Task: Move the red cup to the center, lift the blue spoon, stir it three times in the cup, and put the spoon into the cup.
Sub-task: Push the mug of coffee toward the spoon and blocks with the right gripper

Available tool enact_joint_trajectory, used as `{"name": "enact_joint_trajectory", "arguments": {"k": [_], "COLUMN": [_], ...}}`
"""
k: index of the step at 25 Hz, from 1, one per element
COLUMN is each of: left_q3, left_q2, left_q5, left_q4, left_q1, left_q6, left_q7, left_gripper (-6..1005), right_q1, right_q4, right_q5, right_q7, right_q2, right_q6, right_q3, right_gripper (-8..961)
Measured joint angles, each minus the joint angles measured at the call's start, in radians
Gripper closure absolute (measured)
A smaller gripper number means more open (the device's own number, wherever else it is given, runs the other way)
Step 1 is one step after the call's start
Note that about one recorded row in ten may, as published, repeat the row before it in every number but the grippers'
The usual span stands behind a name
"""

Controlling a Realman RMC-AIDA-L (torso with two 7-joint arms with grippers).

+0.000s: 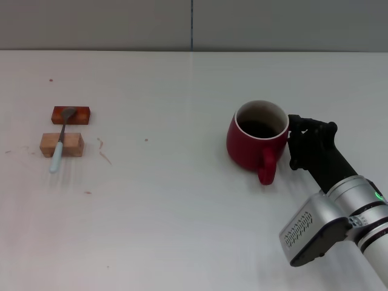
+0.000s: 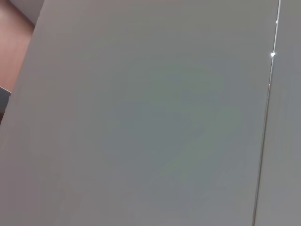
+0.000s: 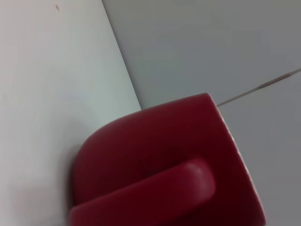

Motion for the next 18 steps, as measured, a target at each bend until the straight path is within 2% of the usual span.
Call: {"name": "enact_joint_trajectory", "arguments": {"k": [18], "left_q3": [-0.001], "left_q2": [0.0], "left_q5": [0.0], "left_q4": [-0.003], "left_q1": [0.007], "left_q6": [0.001], "left_q7": [-0.001], "left_gripper": [322], "right_q1": [0.108], "right_q4": [0.055], "right_q5": [-0.002], "right_q7": [0.007], "right_q2": [0.0], "right_q6": [0.066], "right_q3": [0.013], "right_gripper": [886]}}
